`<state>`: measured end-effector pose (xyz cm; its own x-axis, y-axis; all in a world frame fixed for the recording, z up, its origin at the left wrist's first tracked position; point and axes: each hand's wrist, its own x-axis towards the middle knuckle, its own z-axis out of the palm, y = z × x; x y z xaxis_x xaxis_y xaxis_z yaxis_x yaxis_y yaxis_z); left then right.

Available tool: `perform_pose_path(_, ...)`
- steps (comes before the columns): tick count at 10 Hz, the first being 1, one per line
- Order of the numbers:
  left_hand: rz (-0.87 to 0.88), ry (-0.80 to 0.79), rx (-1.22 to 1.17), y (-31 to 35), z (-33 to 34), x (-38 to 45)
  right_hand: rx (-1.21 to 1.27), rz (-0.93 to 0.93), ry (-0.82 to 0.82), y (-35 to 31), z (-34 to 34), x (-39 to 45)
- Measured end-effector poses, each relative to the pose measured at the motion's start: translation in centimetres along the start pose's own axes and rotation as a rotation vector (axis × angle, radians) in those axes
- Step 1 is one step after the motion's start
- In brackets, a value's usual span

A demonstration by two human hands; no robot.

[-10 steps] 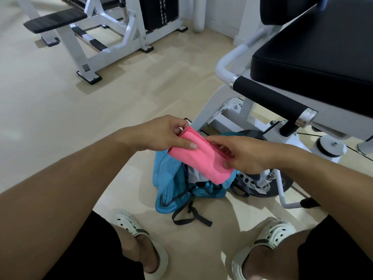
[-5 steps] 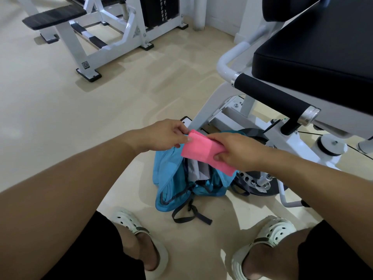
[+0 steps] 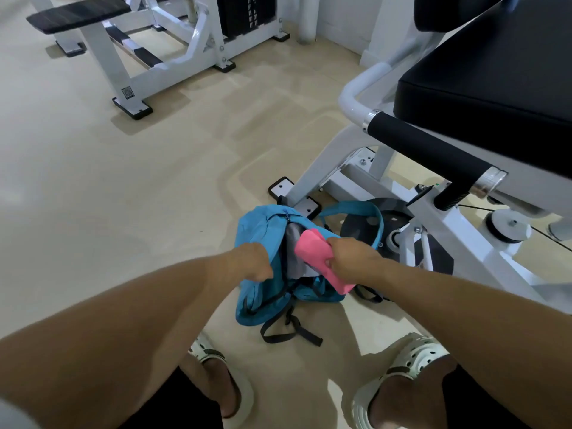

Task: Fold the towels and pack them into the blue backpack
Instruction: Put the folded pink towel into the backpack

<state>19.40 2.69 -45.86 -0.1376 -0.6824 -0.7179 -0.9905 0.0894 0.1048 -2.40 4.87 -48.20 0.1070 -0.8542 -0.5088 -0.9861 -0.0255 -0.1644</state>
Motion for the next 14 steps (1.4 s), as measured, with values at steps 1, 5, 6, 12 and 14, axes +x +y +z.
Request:
perform_pose_path(1, -0.029, -0.041, 0.044, -0.3, 2.3, 1.1, 0.057, 0.000, 0.018, -0.6, 1.6, 1.5)
perform_pose_path(5, 0.000, 0.325, -0.599, 0.7, -2.9, 1.5, 0.324, 0.275, 0.229, -4.3, 4.9, 7.6)
perform_pose_path(6, 0.023, 0.366, -0.701, 1.4, -4.5, 1.4, 0.347, 0.260, 0.309, -4.5, 5.4, 8.8)
perform_pose_path(12, 0.255, 0.172, -0.011, -1.0, -2.9, 2.3, 0.416, 0.204, 0.407, -2.7, 5.3, 9.5)
perform_pose_path(14, 0.218, 0.137, 0.187, -0.6, -2.3, 2.7, 0.252, 0.195, 0.277, -5.0, 7.9, 9.8)
